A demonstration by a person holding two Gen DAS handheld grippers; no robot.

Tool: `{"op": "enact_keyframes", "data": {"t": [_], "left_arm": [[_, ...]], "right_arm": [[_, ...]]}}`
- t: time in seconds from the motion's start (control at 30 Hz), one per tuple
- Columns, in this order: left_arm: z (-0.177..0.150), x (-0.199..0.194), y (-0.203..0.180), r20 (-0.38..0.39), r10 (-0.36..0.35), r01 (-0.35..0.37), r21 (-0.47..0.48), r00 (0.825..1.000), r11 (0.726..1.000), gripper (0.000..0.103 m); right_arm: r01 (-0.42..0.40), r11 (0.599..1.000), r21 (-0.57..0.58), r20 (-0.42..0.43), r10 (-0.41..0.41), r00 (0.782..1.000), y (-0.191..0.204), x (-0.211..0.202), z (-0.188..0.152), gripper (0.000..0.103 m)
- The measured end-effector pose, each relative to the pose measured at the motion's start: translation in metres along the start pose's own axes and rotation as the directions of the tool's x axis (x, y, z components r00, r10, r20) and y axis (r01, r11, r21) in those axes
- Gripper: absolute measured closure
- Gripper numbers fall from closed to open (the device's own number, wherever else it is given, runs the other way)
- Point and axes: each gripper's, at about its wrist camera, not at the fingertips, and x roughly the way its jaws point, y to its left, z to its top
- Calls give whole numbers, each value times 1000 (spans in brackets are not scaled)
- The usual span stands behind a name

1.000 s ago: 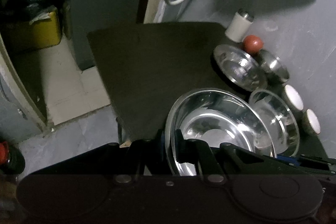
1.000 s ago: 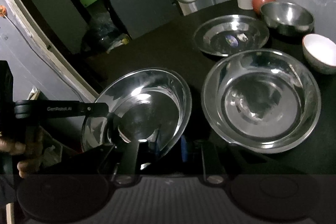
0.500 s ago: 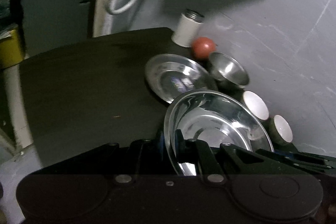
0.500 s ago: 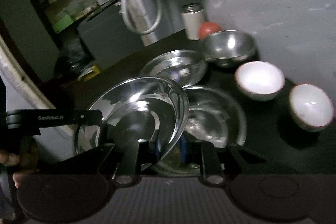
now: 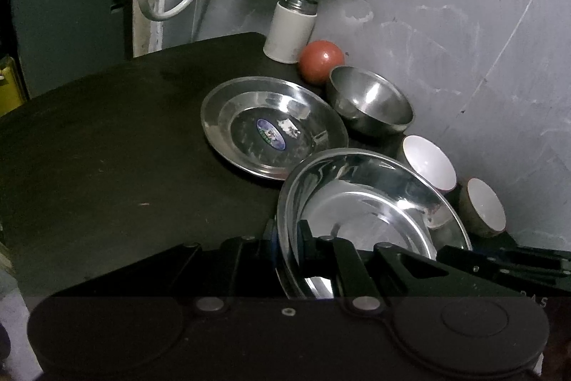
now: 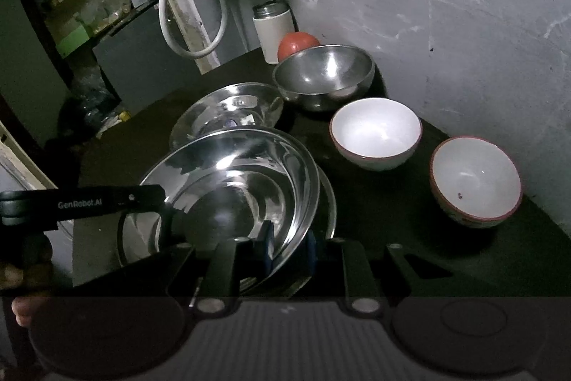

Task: Organize plates and bowls
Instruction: 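Lift the large steel plate with both grippers onto the other large plate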

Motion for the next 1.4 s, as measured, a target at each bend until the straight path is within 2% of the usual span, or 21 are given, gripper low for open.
{"op": "enact_keyframes", "data": {"t": [0.43,0.9,1.4], "left_arm": [[-4,10,-9,6,48,-48,34,999,998,92],[-10,7,-19,-9,99,-97,100,995,990,90],[-13,12,-24,-38,136,-131,126,990,983,89]], "right_arm": [[21,999,-31,-17,-22,1000,-2,9,0,81],[90,984,-155,-27,-96,995,11,12,-2,80],[132,963,-235,-49,-148,988,21,19,-1,72]]}}
